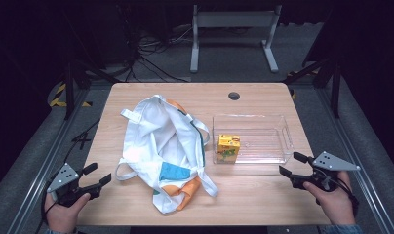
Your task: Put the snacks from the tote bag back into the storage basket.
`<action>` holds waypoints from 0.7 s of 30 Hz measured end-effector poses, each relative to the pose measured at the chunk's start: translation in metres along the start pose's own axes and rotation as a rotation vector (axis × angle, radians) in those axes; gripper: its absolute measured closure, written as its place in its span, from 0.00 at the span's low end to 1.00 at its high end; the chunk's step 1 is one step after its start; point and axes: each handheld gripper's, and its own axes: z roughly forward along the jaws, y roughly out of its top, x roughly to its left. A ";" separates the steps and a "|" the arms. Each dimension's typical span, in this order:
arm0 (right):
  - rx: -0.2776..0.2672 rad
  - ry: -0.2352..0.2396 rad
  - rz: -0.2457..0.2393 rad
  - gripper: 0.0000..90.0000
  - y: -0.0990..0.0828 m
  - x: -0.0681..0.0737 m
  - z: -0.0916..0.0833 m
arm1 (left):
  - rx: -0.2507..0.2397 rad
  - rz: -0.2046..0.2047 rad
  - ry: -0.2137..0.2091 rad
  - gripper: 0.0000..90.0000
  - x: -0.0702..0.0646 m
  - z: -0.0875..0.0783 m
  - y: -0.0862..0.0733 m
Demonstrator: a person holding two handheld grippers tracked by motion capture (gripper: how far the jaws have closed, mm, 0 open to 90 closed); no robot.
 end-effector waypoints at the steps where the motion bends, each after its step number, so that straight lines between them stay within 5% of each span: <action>1: 0.013 -0.002 0.005 0.26 -0.003 0.000 0.001 | 0.003 -0.004 -0.004 0.33 0.001 0.001 -0.001; 8: 0.109 -0.066 0.022 0.25 -0.025 -0.006 0.016 | 0.018 -0.002 -0.013 0.33 0.002 0.005 -0.004; 21: 0.183 -0.059 0.047 0.24 -0.031 0.001 0.034 | 0.063 -0.024 -0.022 0.33 0.007 0.012 -0.010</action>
